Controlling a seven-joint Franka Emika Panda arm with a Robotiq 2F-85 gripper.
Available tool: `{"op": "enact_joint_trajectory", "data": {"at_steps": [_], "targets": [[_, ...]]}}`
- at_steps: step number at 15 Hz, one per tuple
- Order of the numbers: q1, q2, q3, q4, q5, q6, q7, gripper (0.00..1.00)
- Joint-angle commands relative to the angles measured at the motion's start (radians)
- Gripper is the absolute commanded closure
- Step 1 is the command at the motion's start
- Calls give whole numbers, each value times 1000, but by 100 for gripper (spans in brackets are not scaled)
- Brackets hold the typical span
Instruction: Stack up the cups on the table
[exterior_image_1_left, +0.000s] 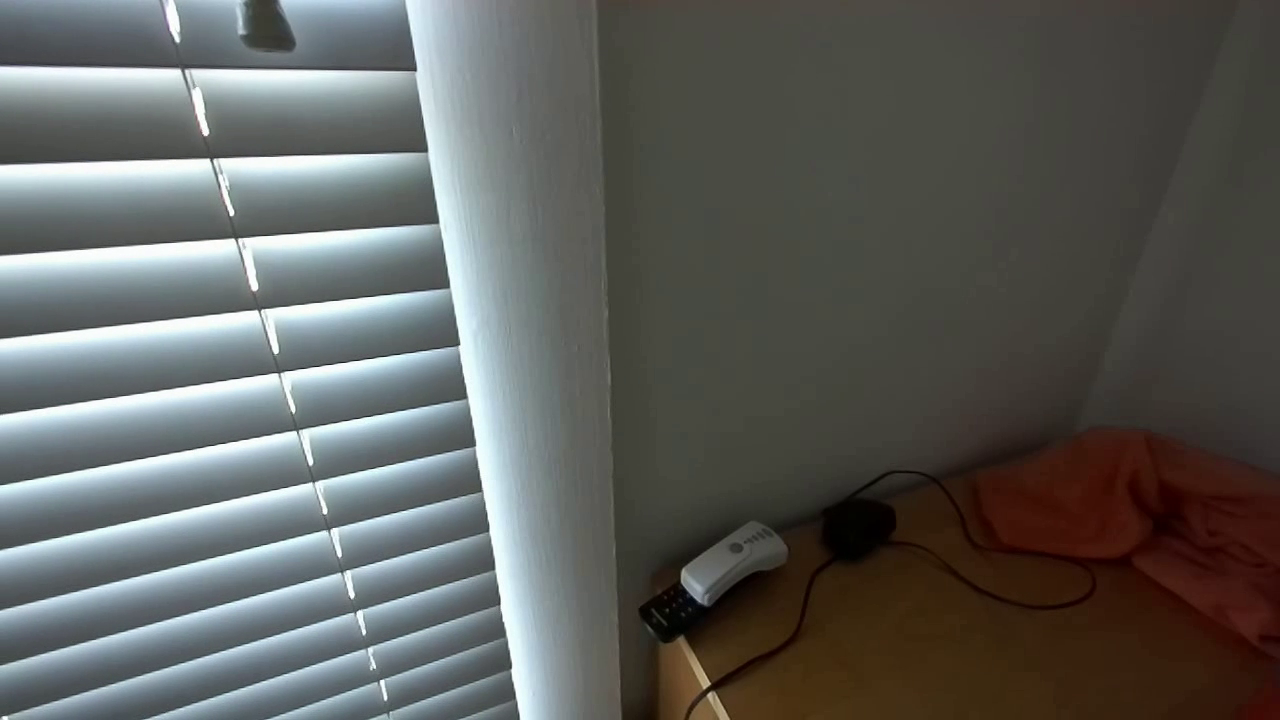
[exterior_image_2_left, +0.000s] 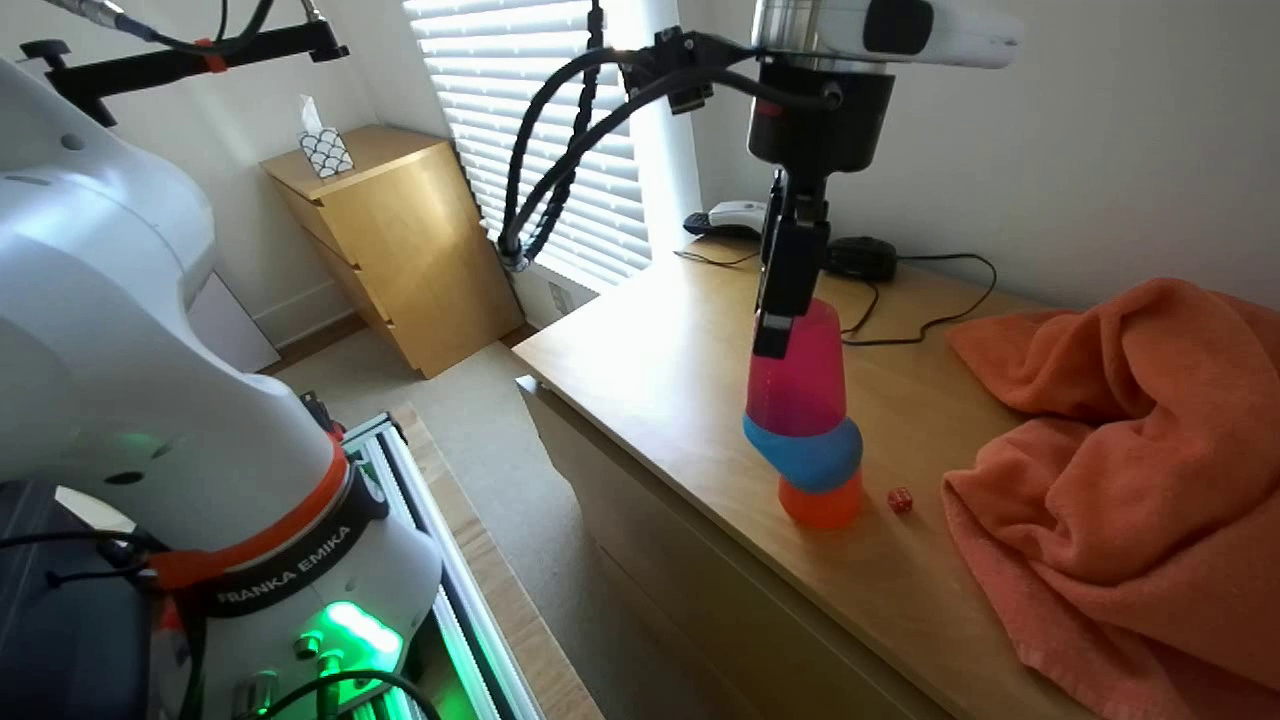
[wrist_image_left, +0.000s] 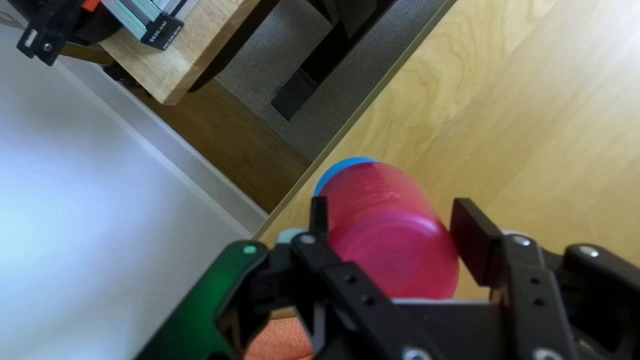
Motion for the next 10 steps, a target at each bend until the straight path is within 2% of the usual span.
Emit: {"op": "enact_joint_trajectory", "data": {"at_steps": [1,10], "targets": [[-20,-1,-14,-23,-26,38,-8,62],[-6,74,-18,-12,34,201,-21,62]]}}
